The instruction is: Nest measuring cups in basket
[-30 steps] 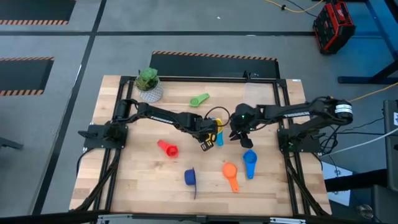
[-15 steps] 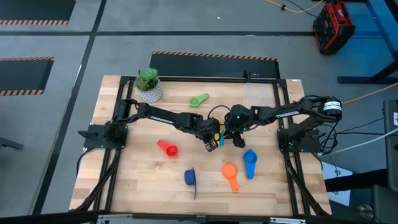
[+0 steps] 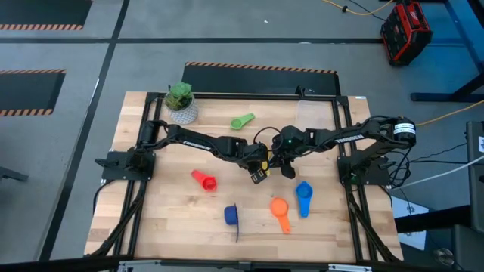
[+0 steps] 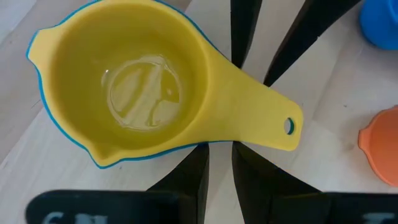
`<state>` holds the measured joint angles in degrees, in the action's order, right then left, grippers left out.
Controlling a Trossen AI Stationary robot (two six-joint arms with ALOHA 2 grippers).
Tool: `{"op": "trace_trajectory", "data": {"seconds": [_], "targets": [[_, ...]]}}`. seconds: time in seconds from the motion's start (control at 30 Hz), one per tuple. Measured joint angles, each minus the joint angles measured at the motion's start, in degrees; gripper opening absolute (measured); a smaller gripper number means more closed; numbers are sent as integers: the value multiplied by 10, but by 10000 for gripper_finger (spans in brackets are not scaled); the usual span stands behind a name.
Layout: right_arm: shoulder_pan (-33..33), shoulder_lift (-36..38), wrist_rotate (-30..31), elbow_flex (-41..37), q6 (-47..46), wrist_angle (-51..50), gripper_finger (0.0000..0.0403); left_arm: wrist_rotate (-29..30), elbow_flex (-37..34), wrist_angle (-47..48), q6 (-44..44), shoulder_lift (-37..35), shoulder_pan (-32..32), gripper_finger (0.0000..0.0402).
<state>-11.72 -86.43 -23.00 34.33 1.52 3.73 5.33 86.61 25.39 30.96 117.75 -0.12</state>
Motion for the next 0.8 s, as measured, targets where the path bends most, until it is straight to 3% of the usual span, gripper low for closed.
{"op": "trace_trajectory", "data": {"seconds": [0.23,0.47,0.8], "targets": [[-6,7,5,0,-12,-28,86,-53,4,12,5,-17,0,64],[-6,63,9,0,5,-82,86,-103,46,92,0,-26,0,64],[-2,147,9,0,35,-102,86,-102,96,205,-50,-69,-7,64]]}}
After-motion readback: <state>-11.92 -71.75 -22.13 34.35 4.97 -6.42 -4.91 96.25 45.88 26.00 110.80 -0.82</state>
